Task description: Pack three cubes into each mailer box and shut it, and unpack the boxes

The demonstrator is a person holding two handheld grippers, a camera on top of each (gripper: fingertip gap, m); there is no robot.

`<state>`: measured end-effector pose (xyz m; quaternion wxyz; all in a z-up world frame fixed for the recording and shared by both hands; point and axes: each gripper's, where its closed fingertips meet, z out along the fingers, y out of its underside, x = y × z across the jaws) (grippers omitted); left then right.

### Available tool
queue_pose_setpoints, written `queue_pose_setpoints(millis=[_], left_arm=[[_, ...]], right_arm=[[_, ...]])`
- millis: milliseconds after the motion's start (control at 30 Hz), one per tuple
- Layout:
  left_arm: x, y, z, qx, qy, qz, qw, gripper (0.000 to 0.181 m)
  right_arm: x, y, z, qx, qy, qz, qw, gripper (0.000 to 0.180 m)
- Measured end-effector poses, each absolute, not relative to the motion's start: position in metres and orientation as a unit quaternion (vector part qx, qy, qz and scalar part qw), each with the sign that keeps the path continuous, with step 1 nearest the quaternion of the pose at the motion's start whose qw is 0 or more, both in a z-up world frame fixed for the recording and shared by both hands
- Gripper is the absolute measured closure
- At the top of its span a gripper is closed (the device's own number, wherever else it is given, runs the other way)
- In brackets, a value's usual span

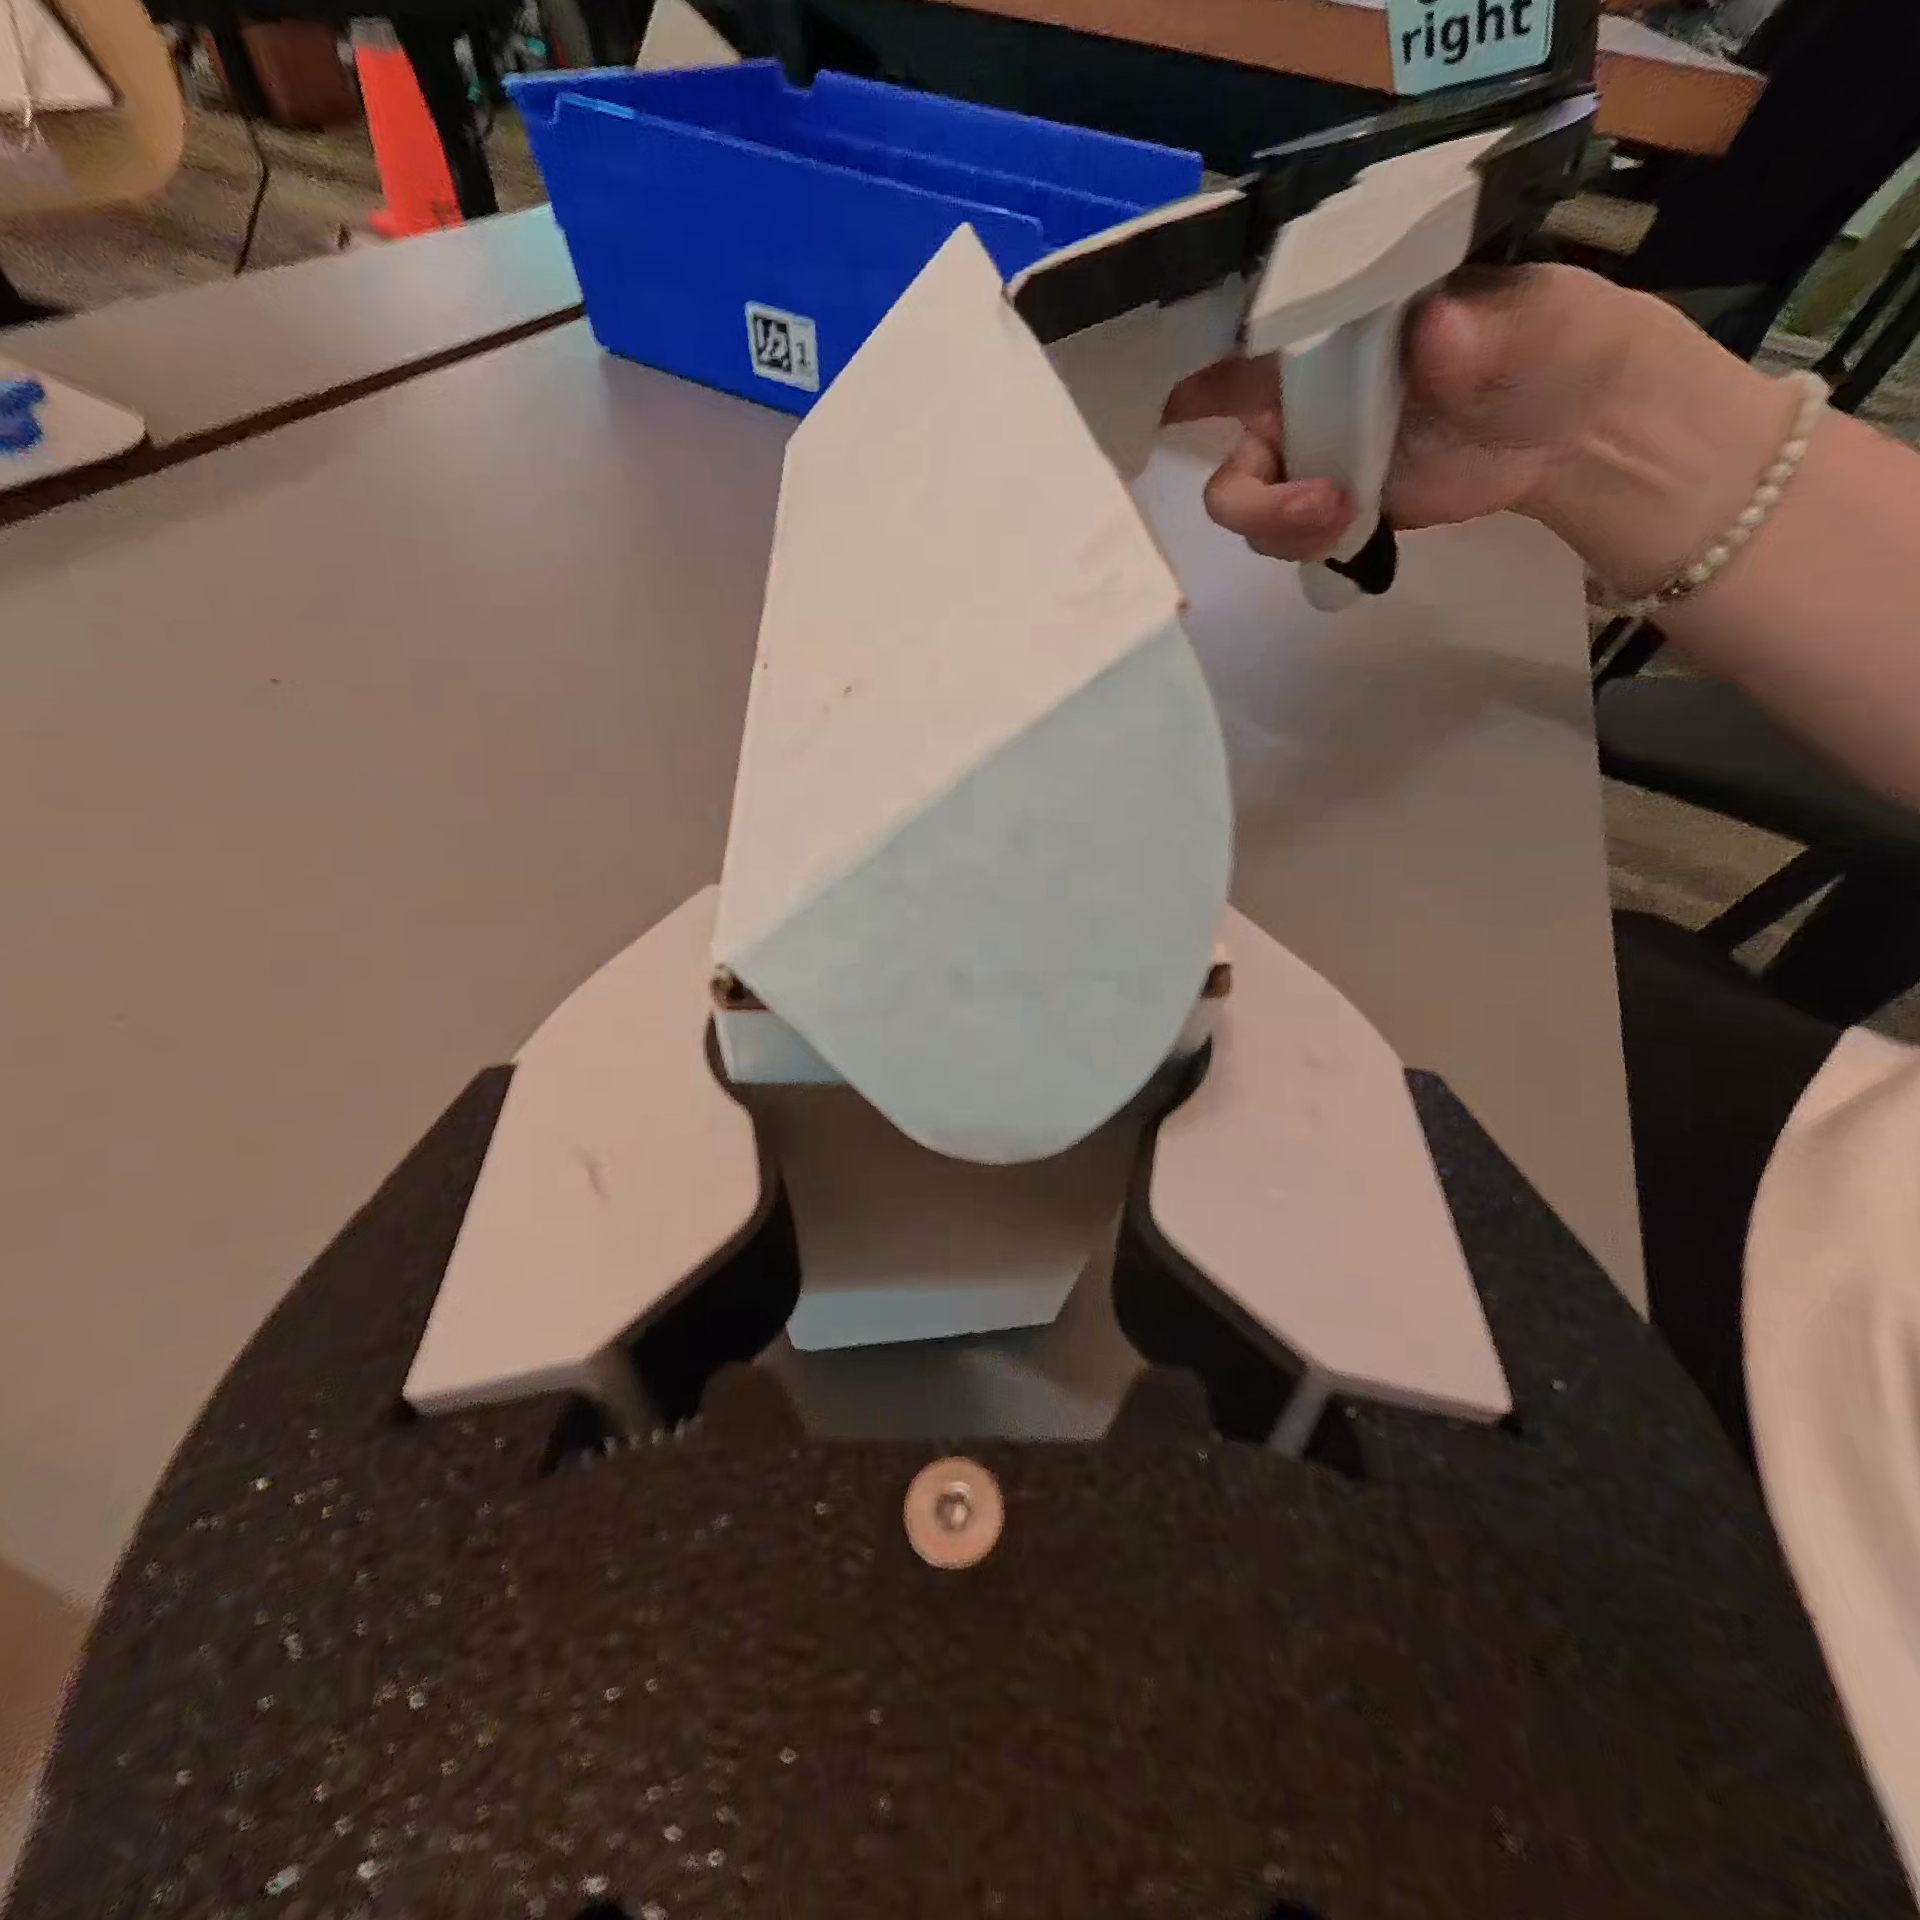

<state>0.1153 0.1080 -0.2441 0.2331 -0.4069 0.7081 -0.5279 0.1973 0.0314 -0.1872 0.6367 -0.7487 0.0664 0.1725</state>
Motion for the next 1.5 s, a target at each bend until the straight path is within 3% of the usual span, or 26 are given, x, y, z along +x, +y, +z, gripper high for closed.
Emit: queue_pose_setpoints(millis=[133,367,500,700,1067,1133,1300,1433,1500], left_arm=[[0.112,0.103,-0.249,-0.374,0.722,-0.525,0.25,0.106],[0.111,0.106,-0.253,-0.368,0.737,-0.499,0.271,0.106],[0.114,0.105,-0.255,-0.376,0.751,-0.466,0.28,0.106],[0.121,0.103,-0.259,-0.405,0.762,-0.412,0.293,0.106],[0.122,0.113,-0.26,-0.443,0.743,-0.414,0.283,0.105],[0.12,0.124,-0.258,-0.455,0.744,-0.387,0.298,0.096],[0.083,0.144,-0.234,-0.52,0.745,-0.341,0.241,0.096],[0.064,0.136,-0.206,-0.546,0.722,-0.359,0.229,0.133],[0.064,0.127,-0.205,-0.555,0.718,-0.359,0.219,0.142]], right_arm=[[0.204,0.046,-0.194,-0.765,0.06,0.045,0.64,0.129],[0.198,0.052,-0.191,-0.768,0.011,-0.004,0.64,0.175],[0.204,0.055,-0.18,-0.783,0.025,-0.035,0.621,0.178],[0.213,0.063,-0.17,-0.788,0.146,0.065,0.595,0.177],[0.215,0.066,-0.186,-0.795,0.124,0.011,0.594,0.178],[0.216,0.067,-0.186,-0.795,0.128,-0.002,0.593,0.178],[0.217,0.07,-0.186,-0.793,0.158,-0.013,0.588,0.178],[0.214,0.07,-0.187,-0.798,0.167,-0.023,0.579,0.178],[0.212,0.07,-0.188,-0.802,0.172,-0.03,0.571,0.178]])
